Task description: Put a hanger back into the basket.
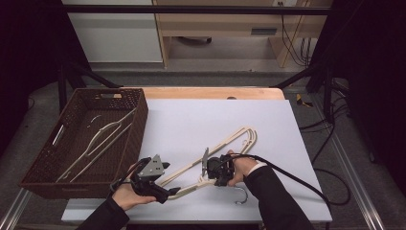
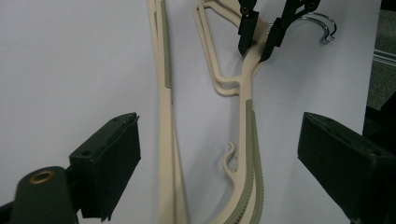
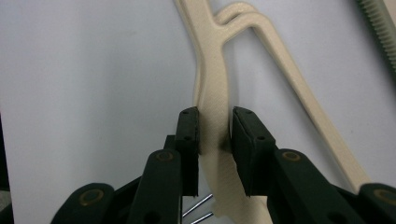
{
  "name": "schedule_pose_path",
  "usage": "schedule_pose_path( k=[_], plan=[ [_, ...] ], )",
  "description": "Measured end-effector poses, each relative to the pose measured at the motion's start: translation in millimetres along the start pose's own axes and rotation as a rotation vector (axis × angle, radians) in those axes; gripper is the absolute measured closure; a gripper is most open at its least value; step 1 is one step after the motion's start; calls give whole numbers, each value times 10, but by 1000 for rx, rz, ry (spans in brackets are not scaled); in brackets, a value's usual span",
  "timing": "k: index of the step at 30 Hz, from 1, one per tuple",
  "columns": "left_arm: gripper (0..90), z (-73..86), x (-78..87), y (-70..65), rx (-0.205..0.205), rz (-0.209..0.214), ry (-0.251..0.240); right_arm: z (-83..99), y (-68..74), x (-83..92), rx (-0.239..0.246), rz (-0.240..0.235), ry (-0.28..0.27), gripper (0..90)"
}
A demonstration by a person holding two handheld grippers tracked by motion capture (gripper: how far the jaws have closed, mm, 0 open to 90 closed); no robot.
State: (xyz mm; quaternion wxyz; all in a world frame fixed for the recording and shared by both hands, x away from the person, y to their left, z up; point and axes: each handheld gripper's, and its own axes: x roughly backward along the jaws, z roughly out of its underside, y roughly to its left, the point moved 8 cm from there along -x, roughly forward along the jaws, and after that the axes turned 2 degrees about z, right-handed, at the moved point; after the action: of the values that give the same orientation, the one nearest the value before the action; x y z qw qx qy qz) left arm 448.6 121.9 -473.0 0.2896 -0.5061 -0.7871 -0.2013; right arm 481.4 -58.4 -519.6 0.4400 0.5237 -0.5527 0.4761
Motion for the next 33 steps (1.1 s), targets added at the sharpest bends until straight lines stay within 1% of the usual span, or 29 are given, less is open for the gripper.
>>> schedule_pose_path(
  k=[3, 4, 5, 6, 9, 10, 11, 12, 14, 16, 17, 19, 20, 21, 22, 23, 26, 29, 30, 31, 32, 33],
  plan=[
    [127, -2, 4, 2, 0, -2, -2, -5, 2, 5, -15, -15, 14, 727],
    [128, -2, 3, 1, -1, -1, -2, -8, -4, 0, -10, -15, 10, 727],
    [128, 0, 2, 1, -2, -1, -1, -10, 0, 5, -10, -18, 22, 727],
    [129, 1, -1, -3, -2, 1, 1, -18, -15, -7, 5, -8, 23, 728],
    [129, -2, -2, -7, -1, 0, -2, -21, -15, -3, 9, -15, 35, 729],
    [130, -3, 0, -5, -1, -1, -3, -22, -14, -3, 7, -14, 38, 730],
    [130, -3, 0, -6, 0, 1, -3, -24, -5, 1, -6, -14, 42, 731],
    [131, -1, 2, -3, -2, 2, -1, -24, -8, 0, 6, -15, 37, 733],
    [131, 0, 0, -3, -3, 2, 0, -24, 0, 5, 0, -17, 39, 735],
    [131, -2, -3, -7, 0, 0, -2, -29, -7, 10, 5, -17, 30, 742],
    [131, -2, -3, -7, 0, 0, -2, -24, 3, 21, -3, -20, 40, 743],
    [132, -3, -3, -6, 0, -1, -2, -22, -4, 35, 0, -25, 36, 744],
    [132, -2, -2, -6, -1, -1, -2, -26, 1, 60, -12, -19, 31, 744],
    [132, -2, -1, -5, -2, -2, -2, -26, 1, 60, -12, -19, 31, 744],
    [132, -3, -1, -5, 0, -1, -3, -28, -11, 73, 4, -13, 24, 745],
    [132, -4, 0, -5, 0, 0, -4, -28, -11, 73, 4, -13, 24, 745],
    [132, -5, 4, -4, -2, -2, -4, -36, 8, 119, -13, -8, 22, 746],
    [132, -9, 11, -2, -2, -2, -6, -38, 5, 147, -10, -4, 20, 746],
    [133, -11, 15, 0, -4, -4, -7, -38, 7, 183, -9, -10, 18, 747],
    [133, -14, 21, 4, -6, -7, -8, -38, 7, 183, -9, -10, 18, 747],
    [132, -20, 26, 4, -4, -10, -12, -41, 6, 204, -18, -4, 17, 746],
    [132, -25, 30, 3, -4, -8, -15, -41, 20, 239, -35, -12, 21, 746]
  ],
)
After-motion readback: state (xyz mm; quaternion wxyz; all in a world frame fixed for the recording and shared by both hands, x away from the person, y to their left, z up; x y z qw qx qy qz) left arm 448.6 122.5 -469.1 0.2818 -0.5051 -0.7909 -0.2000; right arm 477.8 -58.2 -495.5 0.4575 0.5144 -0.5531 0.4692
